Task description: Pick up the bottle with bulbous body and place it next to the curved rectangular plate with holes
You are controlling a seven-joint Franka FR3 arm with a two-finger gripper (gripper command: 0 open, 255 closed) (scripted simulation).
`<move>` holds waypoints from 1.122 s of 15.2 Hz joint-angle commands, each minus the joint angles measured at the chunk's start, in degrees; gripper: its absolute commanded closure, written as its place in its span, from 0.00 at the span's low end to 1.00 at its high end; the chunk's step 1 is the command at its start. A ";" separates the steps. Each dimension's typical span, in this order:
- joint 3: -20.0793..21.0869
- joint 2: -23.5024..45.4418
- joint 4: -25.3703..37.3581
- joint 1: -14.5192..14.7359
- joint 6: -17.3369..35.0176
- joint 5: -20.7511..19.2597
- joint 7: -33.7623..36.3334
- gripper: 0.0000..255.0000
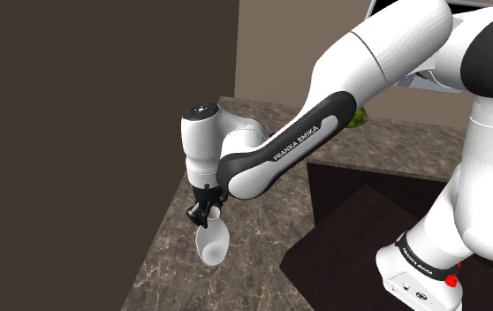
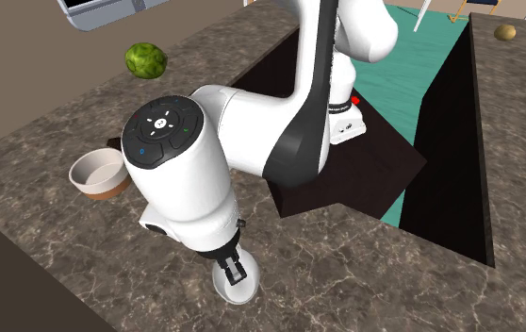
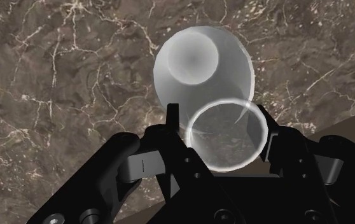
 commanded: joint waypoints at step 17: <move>1.78 -5.51 1.76 -1.37 -6.71 3.46 -2.11 1.00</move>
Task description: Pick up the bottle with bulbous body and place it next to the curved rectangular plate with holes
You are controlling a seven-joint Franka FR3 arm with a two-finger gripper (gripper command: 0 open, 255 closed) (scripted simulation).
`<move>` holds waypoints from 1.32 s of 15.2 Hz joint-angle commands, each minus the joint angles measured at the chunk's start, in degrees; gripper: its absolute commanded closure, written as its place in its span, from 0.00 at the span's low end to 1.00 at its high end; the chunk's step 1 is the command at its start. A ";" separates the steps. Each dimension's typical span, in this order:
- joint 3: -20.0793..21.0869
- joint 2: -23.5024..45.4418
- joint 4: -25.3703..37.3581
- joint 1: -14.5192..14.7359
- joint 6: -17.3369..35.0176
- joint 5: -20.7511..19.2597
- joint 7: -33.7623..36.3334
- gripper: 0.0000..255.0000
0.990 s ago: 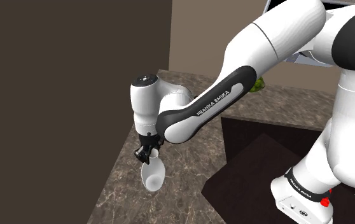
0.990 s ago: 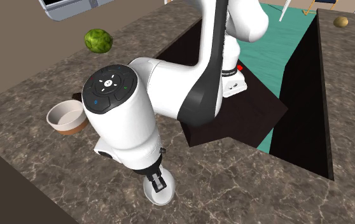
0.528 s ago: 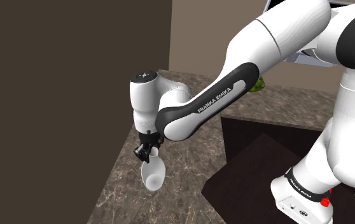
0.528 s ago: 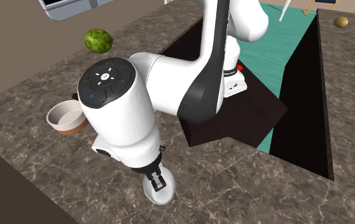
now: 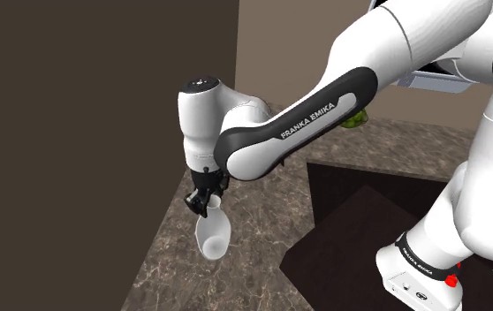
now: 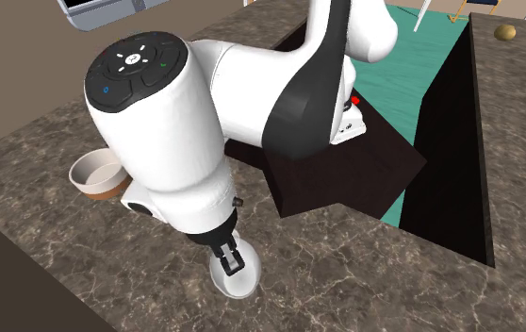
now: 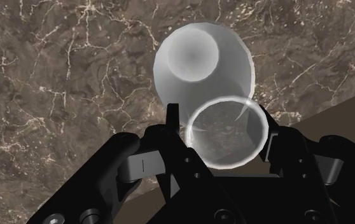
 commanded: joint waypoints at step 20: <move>1.62 -7.61 7.54 -1.33 -14.19 4.73 -2.84 1.00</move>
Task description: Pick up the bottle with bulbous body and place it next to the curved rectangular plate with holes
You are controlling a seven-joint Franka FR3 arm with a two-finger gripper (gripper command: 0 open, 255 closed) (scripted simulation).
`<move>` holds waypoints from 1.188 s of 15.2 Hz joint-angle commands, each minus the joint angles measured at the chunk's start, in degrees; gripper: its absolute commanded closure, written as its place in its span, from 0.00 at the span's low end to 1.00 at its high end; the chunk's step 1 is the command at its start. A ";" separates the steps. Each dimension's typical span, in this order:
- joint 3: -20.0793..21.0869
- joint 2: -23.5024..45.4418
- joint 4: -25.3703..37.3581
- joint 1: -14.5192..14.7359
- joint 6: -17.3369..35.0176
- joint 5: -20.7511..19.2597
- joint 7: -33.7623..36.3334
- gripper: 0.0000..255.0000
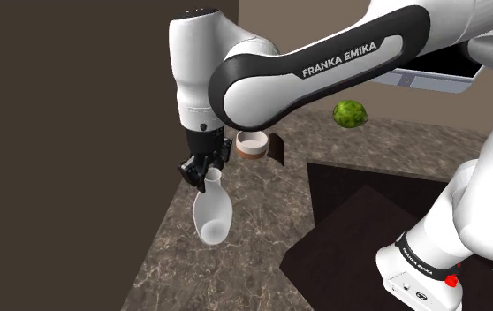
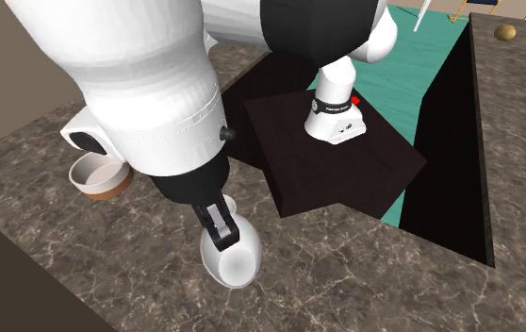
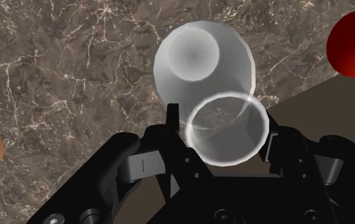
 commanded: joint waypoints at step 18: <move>0.40 -2.70 11.78 -0.19 -14.11 1.62 -0.98 1.00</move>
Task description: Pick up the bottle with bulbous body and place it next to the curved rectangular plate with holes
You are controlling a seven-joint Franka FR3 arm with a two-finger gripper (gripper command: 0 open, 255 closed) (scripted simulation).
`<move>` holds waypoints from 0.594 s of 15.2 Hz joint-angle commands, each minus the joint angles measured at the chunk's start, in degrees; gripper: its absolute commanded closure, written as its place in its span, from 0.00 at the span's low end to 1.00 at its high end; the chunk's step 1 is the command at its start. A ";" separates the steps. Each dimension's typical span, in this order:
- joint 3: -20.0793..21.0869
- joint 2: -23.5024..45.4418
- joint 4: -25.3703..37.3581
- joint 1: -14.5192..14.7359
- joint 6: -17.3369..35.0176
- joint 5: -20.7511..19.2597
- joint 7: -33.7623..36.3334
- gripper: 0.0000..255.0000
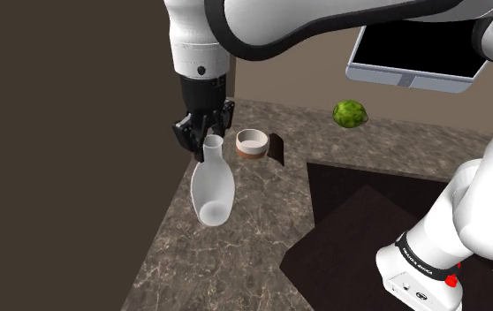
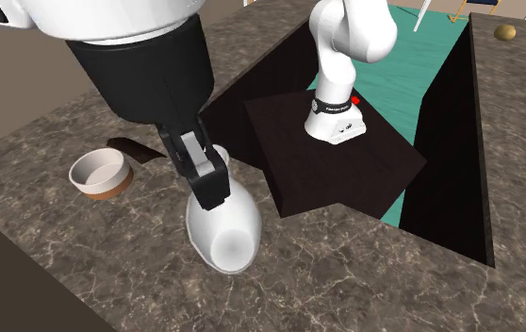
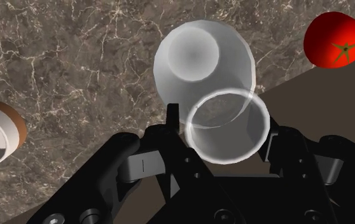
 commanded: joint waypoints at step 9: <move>0.22 0.68 8.53 0.50 -7.93 -0.30 0.31 1.00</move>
